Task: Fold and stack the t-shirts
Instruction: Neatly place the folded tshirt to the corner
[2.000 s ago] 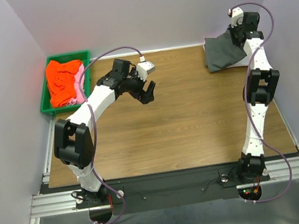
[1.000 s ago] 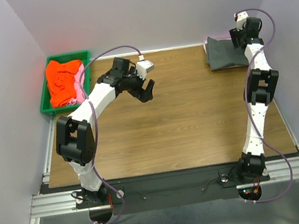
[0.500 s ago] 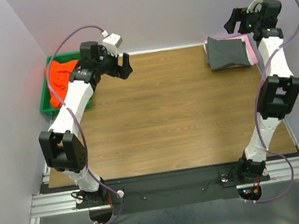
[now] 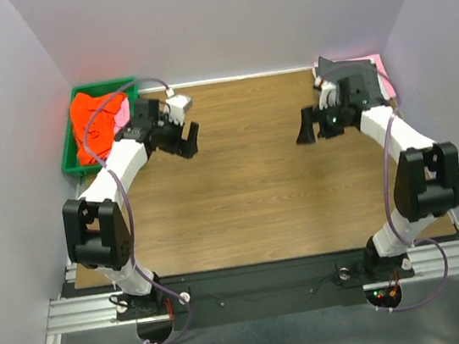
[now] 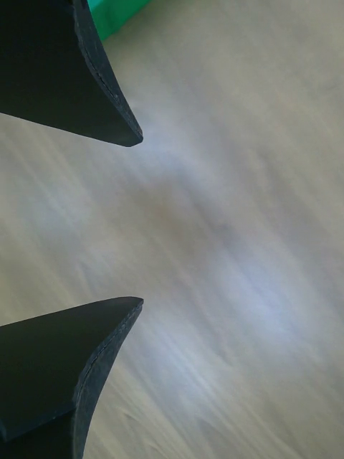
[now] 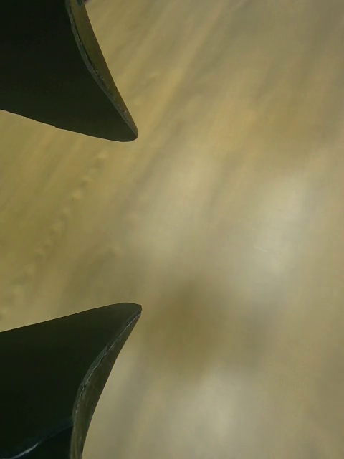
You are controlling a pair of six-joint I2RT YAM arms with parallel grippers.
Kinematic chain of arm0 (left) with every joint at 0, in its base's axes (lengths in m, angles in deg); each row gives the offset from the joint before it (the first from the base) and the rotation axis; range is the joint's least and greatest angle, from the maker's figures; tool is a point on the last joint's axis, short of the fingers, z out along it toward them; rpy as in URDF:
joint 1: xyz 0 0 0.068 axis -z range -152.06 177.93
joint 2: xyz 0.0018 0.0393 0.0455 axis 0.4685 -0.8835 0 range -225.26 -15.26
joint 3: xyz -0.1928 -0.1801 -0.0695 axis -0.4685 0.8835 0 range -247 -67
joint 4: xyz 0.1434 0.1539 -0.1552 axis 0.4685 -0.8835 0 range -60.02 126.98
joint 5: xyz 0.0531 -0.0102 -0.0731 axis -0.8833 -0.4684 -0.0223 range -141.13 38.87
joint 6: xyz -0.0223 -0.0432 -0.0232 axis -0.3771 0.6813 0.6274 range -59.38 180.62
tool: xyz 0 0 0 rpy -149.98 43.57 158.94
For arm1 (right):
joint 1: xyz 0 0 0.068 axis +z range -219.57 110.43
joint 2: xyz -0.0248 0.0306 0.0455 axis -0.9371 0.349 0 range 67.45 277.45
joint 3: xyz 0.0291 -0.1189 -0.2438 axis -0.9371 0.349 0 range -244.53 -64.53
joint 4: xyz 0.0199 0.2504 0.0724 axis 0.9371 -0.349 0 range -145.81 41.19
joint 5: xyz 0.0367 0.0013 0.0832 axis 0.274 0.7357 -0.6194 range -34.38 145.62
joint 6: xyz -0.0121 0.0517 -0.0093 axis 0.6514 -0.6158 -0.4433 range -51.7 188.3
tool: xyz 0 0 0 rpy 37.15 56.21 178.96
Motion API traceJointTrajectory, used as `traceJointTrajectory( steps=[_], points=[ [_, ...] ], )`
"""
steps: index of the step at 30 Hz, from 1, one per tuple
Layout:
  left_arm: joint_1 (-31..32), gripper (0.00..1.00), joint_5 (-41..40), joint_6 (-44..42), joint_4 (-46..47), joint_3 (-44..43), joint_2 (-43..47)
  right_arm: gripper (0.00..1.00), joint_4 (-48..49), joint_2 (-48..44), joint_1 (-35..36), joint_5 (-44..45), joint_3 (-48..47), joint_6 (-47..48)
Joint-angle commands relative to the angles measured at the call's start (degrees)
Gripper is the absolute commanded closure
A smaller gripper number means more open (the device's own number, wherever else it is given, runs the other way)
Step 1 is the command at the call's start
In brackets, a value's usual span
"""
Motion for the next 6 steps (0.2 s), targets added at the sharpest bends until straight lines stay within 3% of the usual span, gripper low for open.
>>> traceJointTrajectory(
  steps=[1,6],
  points=[
    [0.1,0.01,-2.5,-2.7,2.1,8.6,6.1,0.00,-1.2,-9.7,3.0,4.3,8.9,5.5],
    [0.2,0.01,-3.6,-2.1,3.4,11.9,7.9,0.00,-1.2,-15.5,3.7,7.1,16.7,7.5]
  ],
)
